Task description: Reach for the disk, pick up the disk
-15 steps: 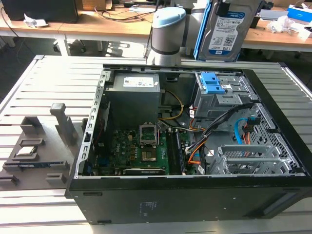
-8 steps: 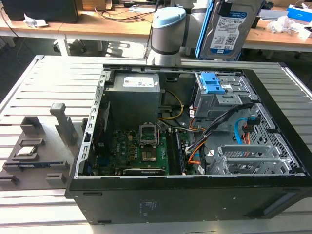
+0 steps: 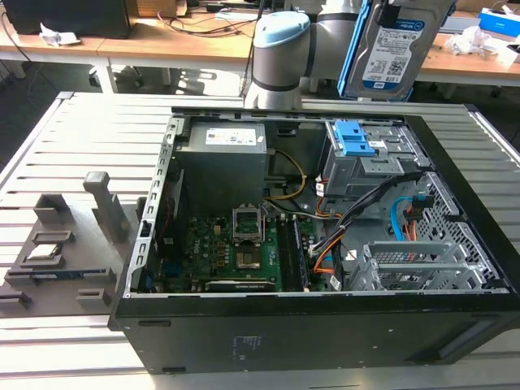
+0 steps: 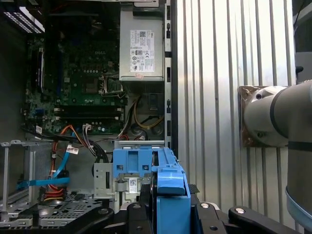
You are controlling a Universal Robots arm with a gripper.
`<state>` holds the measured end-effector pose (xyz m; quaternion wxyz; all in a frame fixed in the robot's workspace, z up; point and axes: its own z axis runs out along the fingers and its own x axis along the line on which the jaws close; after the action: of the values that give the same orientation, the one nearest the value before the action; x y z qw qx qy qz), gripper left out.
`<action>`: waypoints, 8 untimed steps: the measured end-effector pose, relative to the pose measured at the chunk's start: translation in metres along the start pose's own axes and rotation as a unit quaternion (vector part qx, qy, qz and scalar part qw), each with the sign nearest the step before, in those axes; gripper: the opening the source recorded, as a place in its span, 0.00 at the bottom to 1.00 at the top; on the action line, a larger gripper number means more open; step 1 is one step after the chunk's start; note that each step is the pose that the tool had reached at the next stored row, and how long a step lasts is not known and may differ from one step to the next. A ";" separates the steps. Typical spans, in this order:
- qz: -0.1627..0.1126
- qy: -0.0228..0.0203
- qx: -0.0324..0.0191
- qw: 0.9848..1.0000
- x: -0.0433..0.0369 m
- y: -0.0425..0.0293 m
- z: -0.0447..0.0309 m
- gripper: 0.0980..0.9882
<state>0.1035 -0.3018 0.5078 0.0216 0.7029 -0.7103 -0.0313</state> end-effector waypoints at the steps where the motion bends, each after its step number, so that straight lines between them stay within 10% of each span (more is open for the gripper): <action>1: 0.000 0.000 0.000 1.000 0.0000 0.0000 0.0000 0.30; 8: 0.000 0.000 0.000 1.000 0.0073 -0.0001 0.0000 0.30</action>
<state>0.1036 -0.3091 0.5077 0.0217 0.7029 -0.7103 -0.0313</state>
